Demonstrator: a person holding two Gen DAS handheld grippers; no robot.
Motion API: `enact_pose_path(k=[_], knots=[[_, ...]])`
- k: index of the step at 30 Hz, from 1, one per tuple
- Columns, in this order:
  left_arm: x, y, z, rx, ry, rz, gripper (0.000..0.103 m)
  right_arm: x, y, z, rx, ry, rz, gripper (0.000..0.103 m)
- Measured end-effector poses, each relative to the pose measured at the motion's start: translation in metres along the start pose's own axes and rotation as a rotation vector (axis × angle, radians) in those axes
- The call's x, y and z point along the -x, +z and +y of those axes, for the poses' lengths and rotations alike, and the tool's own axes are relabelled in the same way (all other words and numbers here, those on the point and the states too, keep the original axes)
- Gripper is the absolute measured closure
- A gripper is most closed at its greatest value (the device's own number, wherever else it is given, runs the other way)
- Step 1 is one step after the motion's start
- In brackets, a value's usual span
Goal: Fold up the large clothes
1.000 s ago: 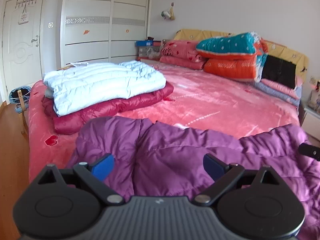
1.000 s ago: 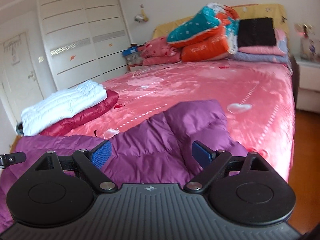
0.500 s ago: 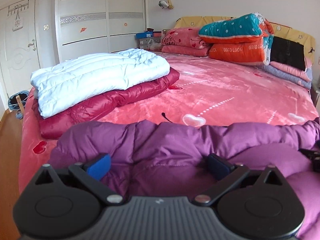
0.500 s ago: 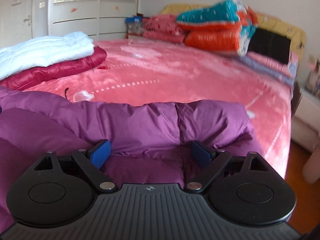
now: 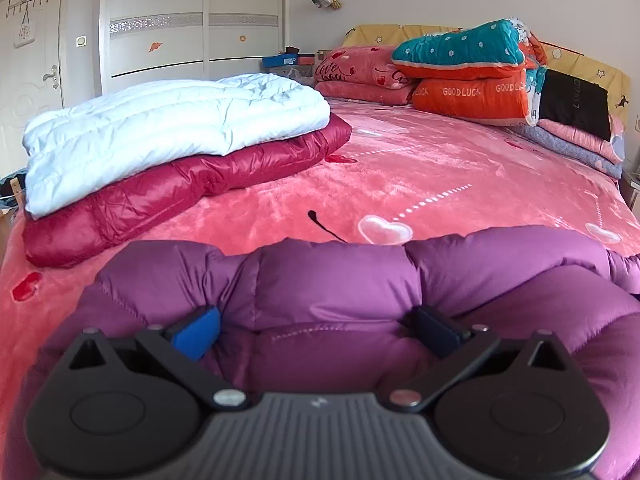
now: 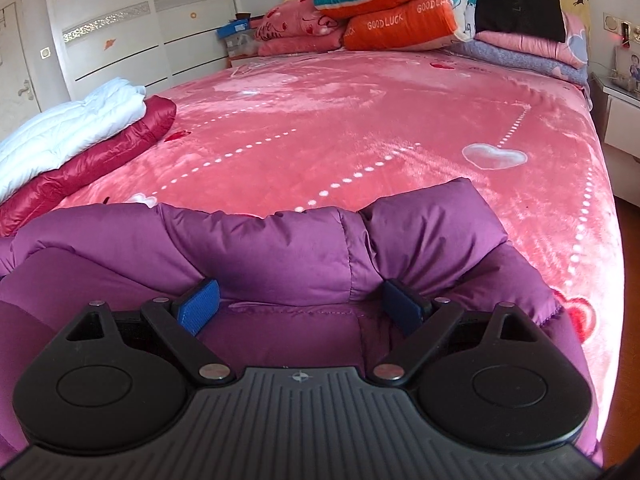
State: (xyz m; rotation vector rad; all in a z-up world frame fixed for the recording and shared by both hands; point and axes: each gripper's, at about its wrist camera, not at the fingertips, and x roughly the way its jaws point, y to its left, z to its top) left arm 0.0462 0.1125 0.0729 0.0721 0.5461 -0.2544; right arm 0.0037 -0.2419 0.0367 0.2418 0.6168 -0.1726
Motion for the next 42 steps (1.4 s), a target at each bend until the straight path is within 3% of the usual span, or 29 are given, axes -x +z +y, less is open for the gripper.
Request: enact_pose_path(k=[13, 32, 42], knots=[[-0.024, -0.011, 0.004, 0.053, -0.02, -0.028, 0.0, -0.012, 0.0, -0.003, 0.025, -0.03, -0.02, 0.0], [-0.033, -0.016, -0.005, 0.006, 0.023, -0.041, 0.0, -0.002, -0.006, -0.004, 0.059, -0.059, -0.079, 0.0], [-0.023, -0.009, -0.013, -0.038, 0.07, -0.037, 0.0, 0.011, -0.002, -0.015, 0.011, -0.005, -0.078, 0.0]])
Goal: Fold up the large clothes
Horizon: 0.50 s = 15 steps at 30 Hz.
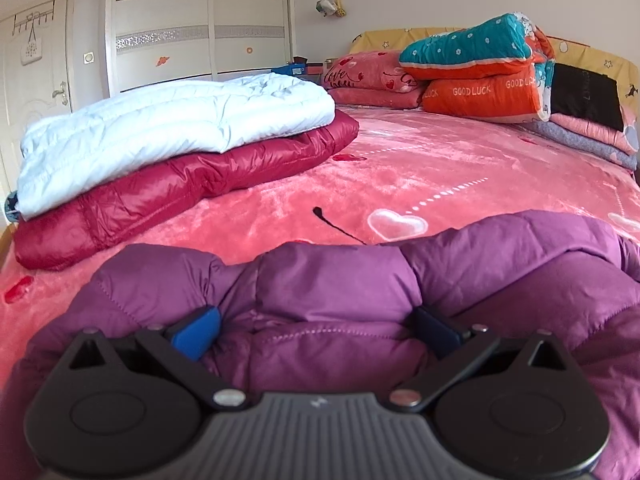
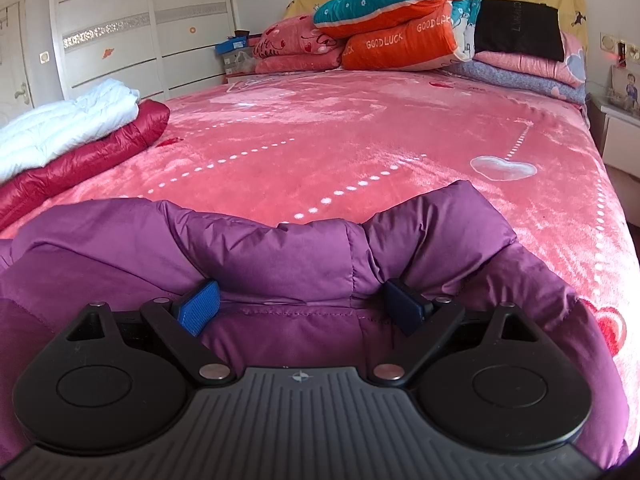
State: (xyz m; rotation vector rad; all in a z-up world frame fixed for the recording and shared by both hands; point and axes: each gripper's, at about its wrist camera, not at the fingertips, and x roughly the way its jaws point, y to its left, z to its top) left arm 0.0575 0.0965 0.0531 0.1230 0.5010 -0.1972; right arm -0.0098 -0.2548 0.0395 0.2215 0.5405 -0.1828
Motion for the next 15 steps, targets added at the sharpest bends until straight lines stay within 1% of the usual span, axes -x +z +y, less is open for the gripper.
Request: enact_pose_path(k=[3, 5, 6, 8, 10, 12, 15], knots=[[0.01, 0.008, 0.001, 0.001, 0.011, 0.039, 0.0, 0.016, 0.003, -0.009, -0.044, 0.045, -0.001, 0.0], [0.022, 0.014, 0.006, 0.045, -0.014, 0.059, 0.001, 0.033, 0.007, -0.016, -0.087, 0.083, -0.024, 0.0], [0.03, 0.018, 0.01, 0.069, -0.027, 0.059, 0.001, 0.043, 0.009, -0.019, -0.103, 0.102, -0.04, 0.0], [0.048, 0.025, 0.017, 0.106, -0.049, 0.045, 0.001, 0.063, 0.012, -0.024, -0.118, 0.114, -0.069, 0.0], [0.068, 0.032, 0.023, 0.125, -0.06, 0.026, 0.001, 0.082, 0.014, -0.028, -0.121, 0.133, -0.083, 0.0], [0.088, 0.037, 0.028, 0.132, -0.056, 0.015, 0.001, 0.1, 0.014, -0.032, -0.121, 0.15, -0.088, 0.0], [0.116, 0.041, 0.041, 0.149, -0.064, 0.02, 0.001, 0.124, 0.009, -0.038, -0.118, 0.142, -0.079, 0.0]])
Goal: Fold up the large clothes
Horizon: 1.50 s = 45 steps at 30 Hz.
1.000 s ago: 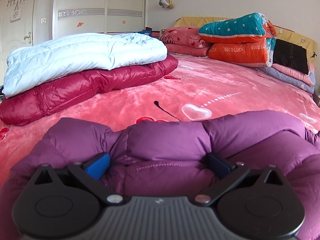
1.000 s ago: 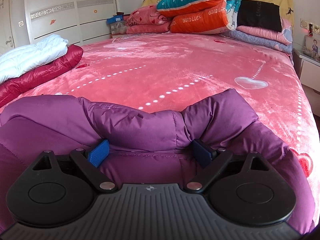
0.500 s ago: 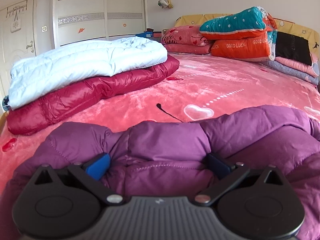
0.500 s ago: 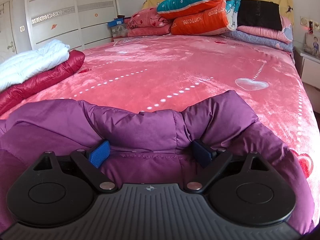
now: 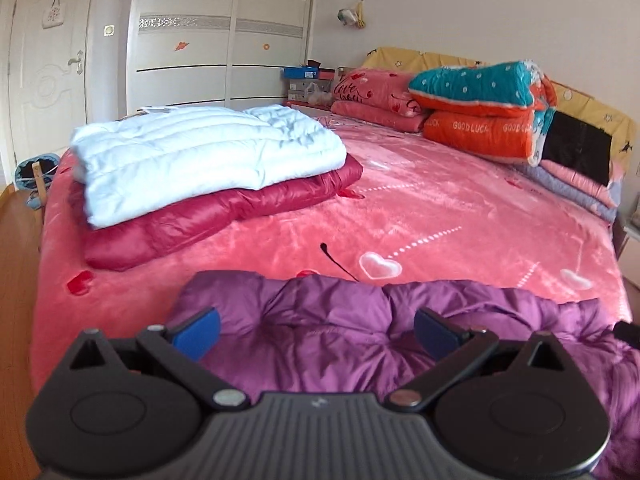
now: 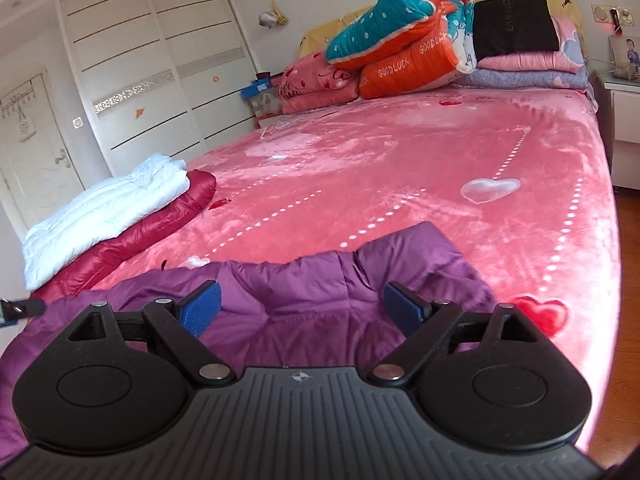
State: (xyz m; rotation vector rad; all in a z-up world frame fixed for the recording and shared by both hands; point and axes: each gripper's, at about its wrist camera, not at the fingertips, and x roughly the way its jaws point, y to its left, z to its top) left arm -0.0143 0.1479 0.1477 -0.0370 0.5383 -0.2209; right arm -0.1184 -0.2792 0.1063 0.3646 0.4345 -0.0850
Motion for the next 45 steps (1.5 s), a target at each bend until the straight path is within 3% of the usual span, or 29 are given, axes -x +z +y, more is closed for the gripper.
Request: enact_pose_path(k=[11, 17, 27, 32, 45], knots=[[0.1, 0.007, 0.046, 0.051, 0.02, -0.045, 0.001, 0.087, -0.024, 0.003, 0.002, -0.066, 0.002, 0.0], [0.15, 0.005, 0.051, 0.0, 0.032, -0.07, 0.001, 0.118, -0.024, 0.011, -0.015, -0.093, -0.021, 0.0], [0.175, -0.01, 0.081, 0.021, -0.029, -0.038, 0.001, 0.153, -0.018, 0.016, 0.024, -0.083, -0.006, 0.0], [0.149, -0.014, 0.109, 0.112, -0.14, 0.028, 0.001, 0.141, -0.006, -0.005, 0.038, -0.027, 0.043, 0.0], [0.019, -0.032, 0.149, 0.344, -0.334, 0.196, 0.001, 0.006, -0.007, -0.124, -0.327, 0.112, 0.262, 0.0]])
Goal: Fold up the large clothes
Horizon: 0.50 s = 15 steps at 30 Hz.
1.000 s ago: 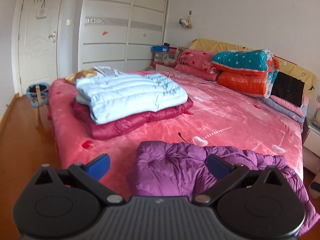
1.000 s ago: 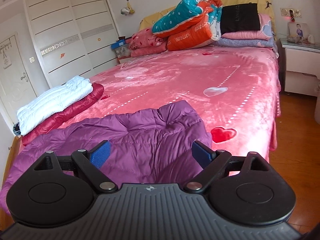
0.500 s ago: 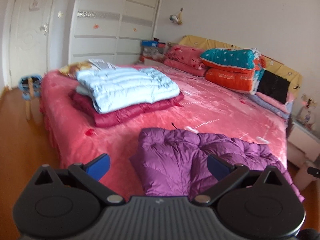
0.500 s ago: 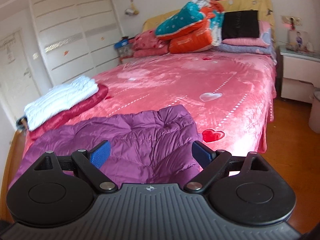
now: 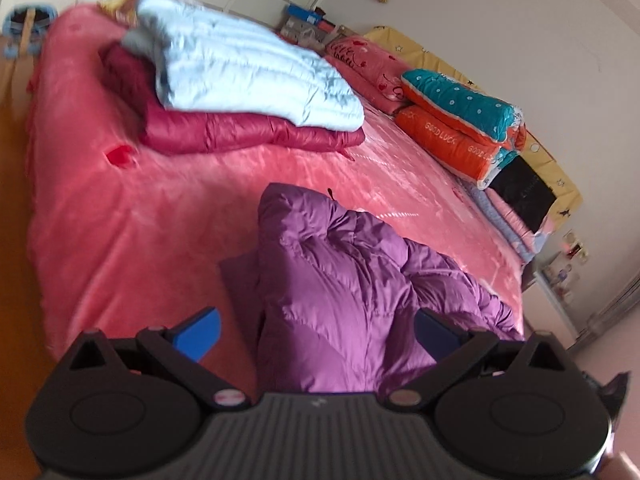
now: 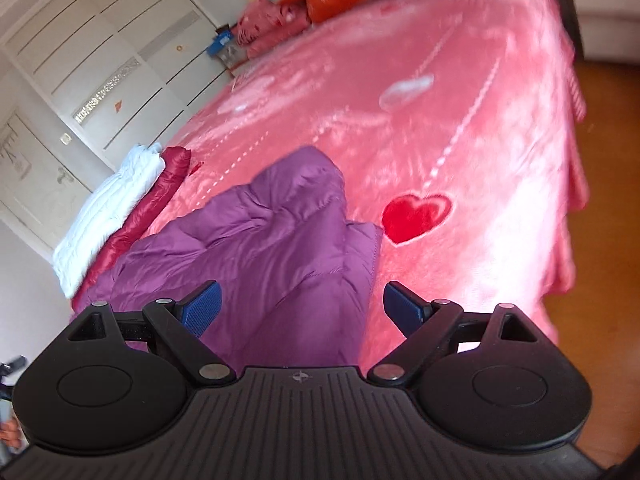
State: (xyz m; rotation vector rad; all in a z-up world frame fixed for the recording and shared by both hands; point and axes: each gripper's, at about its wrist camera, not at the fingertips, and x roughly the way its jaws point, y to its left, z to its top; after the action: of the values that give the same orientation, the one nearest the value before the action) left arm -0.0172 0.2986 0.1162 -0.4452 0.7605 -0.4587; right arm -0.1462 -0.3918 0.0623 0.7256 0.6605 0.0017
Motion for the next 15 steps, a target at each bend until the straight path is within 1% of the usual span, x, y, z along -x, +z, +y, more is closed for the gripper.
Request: enact_pose_path(k=[4, 7, 10, 13, 15], knots=[[-0.031, 0.012, 0.017, 0.039, -0.044, 0.06, 0.001, -0.04, 0.008, -0.013, -0.042, 0.041, 0.077, 0.0], [-0.051, 0.018, 0.028, 0.056, -0.054, 0.106, 0.001, -0.062, 0.007, -0.009, -0.024, 0.071, 0.134, 0.0], [-0.068, 0.019, 0.037, 0.07, -0.074, 0.16, 0.001, -0.071, 0.006, -0.01, -0.033, 0.133, 0.161, 0.0], [-0.087, 0.017, 0.044, 0.084, -0.116, 0.247, 0.001, -0.074, 0.004, -0.012, -0.061, 0.195, 0.182, 0.0], [-0.096, 0.014, 0.046, 0.076, -0.142, 0.275, 0.001, -0.077, 0.004, -0.009, -0.069, 0.241, 0.205, 0.0]])
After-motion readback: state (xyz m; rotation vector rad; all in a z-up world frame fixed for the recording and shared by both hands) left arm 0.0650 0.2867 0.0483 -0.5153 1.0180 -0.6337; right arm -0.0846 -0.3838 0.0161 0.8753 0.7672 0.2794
